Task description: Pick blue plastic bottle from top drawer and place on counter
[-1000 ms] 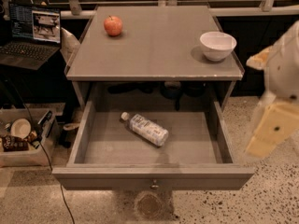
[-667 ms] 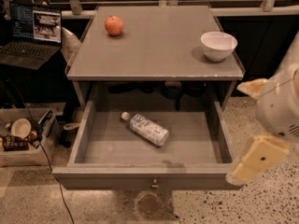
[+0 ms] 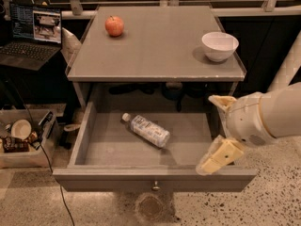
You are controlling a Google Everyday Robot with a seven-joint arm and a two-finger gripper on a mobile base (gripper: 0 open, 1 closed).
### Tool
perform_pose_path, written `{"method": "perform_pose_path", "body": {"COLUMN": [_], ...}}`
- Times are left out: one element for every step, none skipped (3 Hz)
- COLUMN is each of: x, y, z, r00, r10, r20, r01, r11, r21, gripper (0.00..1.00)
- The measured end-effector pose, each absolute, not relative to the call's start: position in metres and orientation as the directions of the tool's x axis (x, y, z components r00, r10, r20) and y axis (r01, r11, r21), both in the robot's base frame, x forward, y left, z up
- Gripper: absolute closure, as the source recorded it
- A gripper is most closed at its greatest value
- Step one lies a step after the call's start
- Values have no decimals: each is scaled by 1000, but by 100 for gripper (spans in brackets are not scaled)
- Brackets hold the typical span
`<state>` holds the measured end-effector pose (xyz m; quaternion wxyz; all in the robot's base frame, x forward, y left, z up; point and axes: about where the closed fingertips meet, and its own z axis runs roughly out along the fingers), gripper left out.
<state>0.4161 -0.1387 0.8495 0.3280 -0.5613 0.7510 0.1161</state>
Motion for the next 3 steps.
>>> {"method": "perform_pose_path", "body": {"x": [432,433,431], "y": [-126,-126,-125], "z": [827,825,815], "r00": [-132,-134,-156], "r10": [-759,-758,-718], "r20": [-638,-639,-679], "r01": [-943,-944,-924], "r11": [294,293,349], "r21": [-155,-150,-157], "gripper": [0,0,0]}}
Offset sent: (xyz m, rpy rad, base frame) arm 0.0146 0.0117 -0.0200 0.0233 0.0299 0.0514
